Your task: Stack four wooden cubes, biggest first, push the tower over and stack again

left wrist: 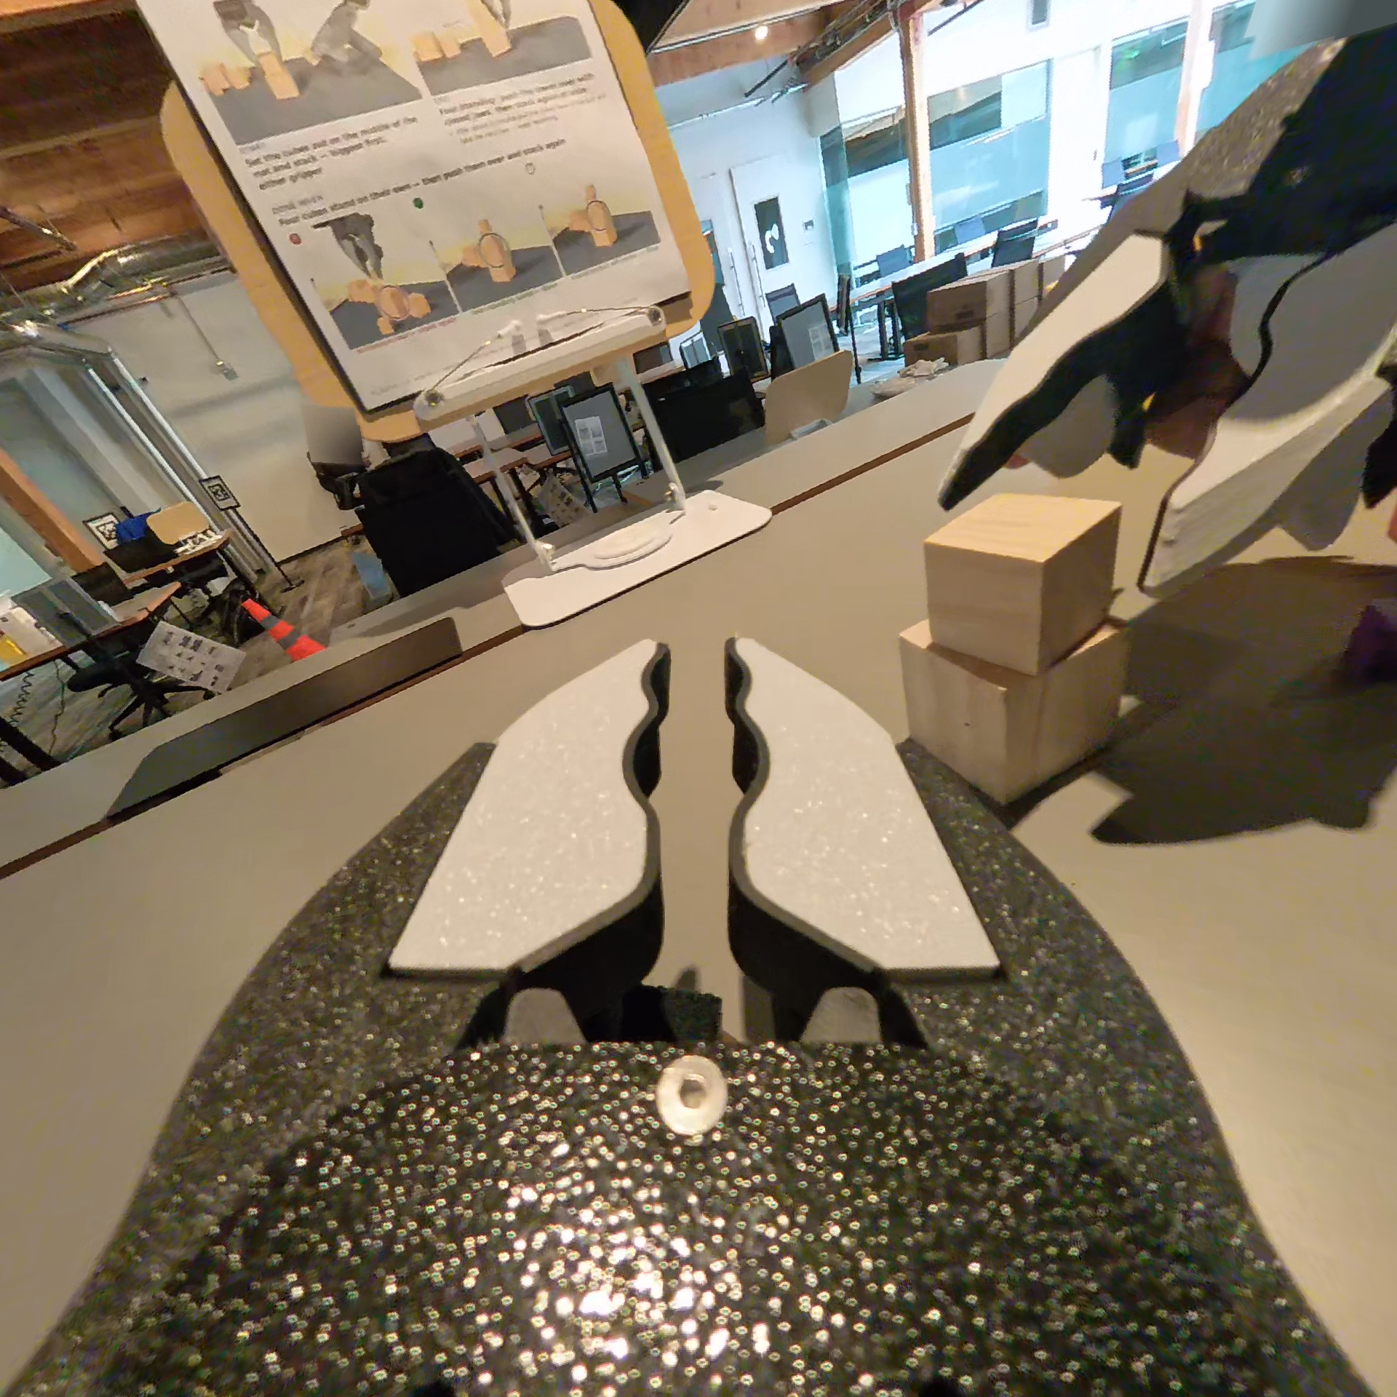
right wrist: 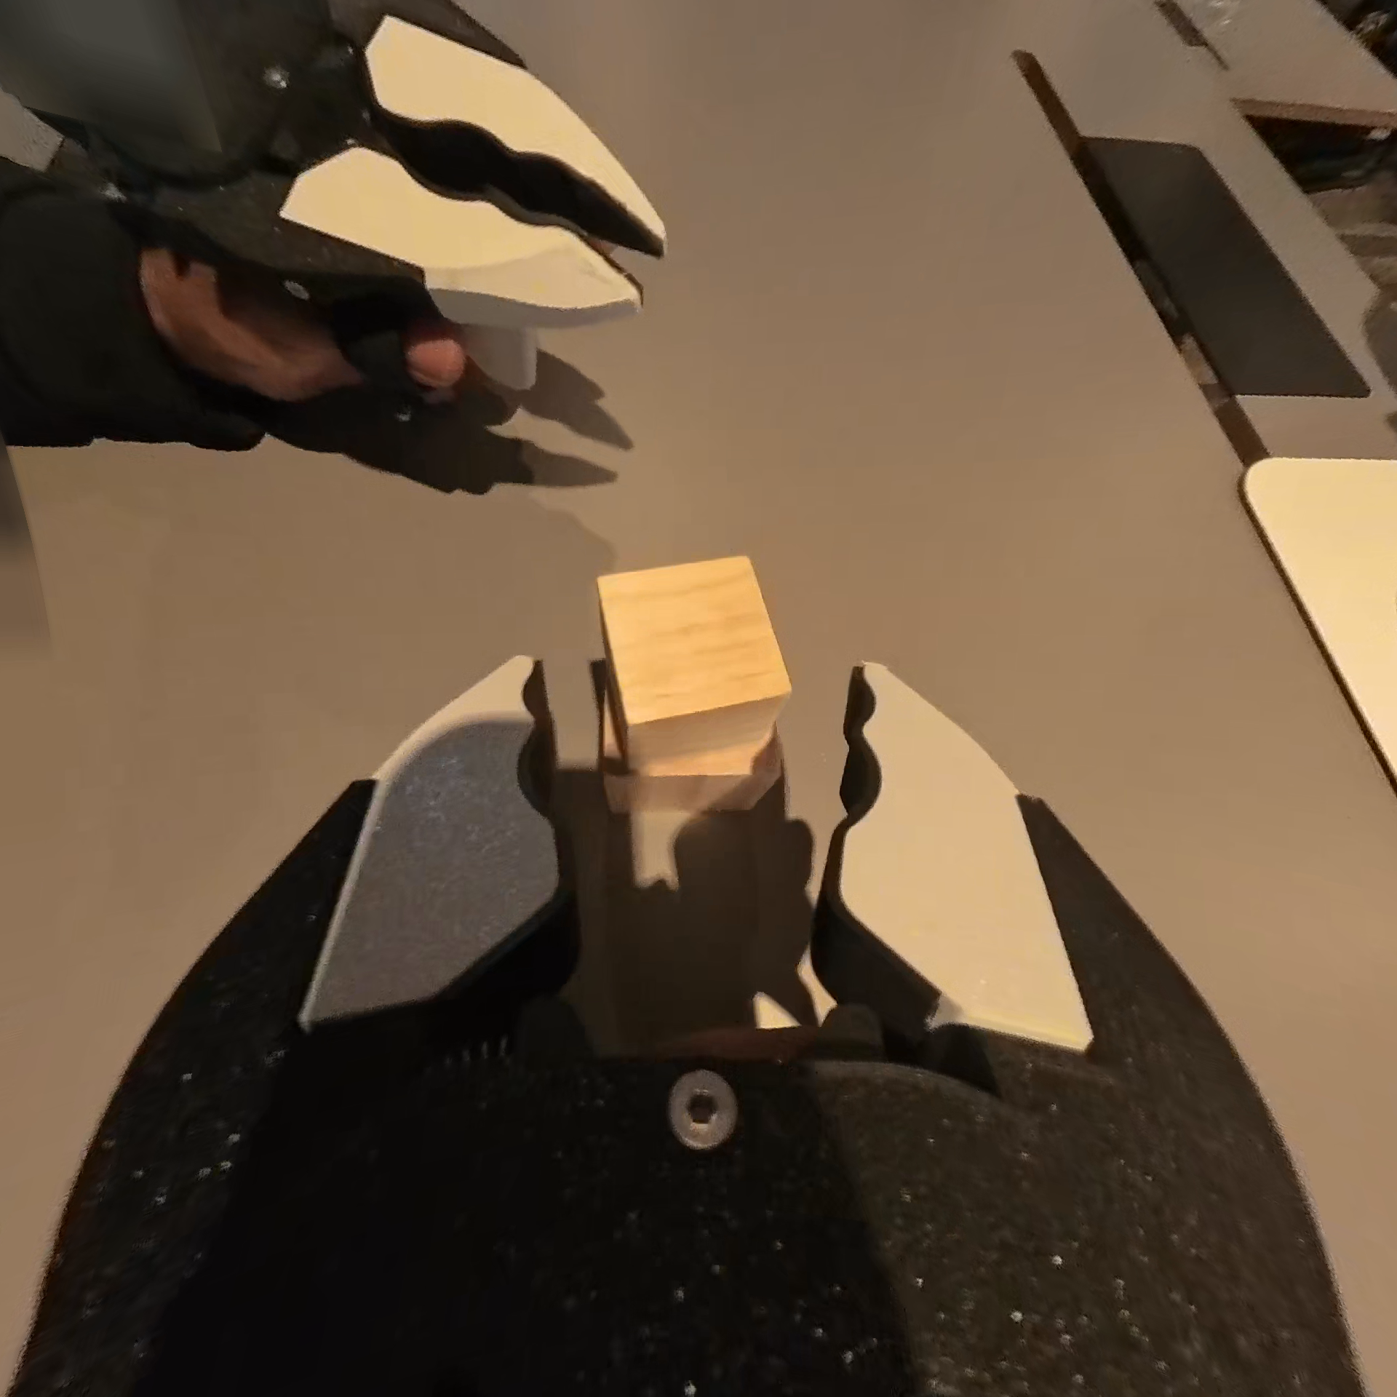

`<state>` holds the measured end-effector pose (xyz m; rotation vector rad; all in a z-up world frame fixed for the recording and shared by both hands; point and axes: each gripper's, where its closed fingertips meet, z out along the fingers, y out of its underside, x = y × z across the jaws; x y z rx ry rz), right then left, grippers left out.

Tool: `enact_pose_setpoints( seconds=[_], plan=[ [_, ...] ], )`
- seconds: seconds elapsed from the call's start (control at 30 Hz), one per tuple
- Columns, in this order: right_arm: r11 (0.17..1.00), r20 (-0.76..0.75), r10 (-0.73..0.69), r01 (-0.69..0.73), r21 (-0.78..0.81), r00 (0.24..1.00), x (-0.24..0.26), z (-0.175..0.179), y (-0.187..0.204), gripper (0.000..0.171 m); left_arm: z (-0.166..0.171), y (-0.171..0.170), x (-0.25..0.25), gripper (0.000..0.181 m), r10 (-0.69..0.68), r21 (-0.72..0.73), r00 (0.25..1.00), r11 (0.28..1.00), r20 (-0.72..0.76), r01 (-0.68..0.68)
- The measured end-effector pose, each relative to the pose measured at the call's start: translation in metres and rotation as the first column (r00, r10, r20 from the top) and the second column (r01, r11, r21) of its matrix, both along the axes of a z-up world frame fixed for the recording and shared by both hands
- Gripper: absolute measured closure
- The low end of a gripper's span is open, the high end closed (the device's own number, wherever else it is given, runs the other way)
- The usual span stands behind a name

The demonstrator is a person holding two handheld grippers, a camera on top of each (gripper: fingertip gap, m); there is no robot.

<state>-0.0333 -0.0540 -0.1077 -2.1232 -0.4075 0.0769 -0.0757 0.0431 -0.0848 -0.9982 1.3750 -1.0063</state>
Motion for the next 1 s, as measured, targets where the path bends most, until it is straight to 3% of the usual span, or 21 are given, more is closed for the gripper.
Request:
enact_pose_setpoints(
  seconds=[0.23, 0.7, 1.0],
  plan=[
    [0.998, 0.030, -0.062, 0.062, -0.011, 0.998, 0.0022, -0.0022, 0.0063, 0.124, 0.0000, 0.0069, -0.0003, 0.168, 0.024, -0.006, 1.000, 1.000, -0.003, -0.024],
    [0.983, 0.048, -0.181, 0.182, -0.023, 0.982, 0.0067, -0.0017, 0.0055, 0.124, -0.0027, 0.0049, 0.0010, 0.169, 0.025, 0.017, 1.000, 1.000, -0.019, -0.025],
    [0.982, 0.046, -0.186, 0.187, -0.028, 0.981, 0.0053, -0.0030, 0.0053, 0.124, -0.0025, 0.0042, 0.0005, 0.169, 0.022, 0.020, 1.000, 1.000, -0.016, -0.021]
  ],
)
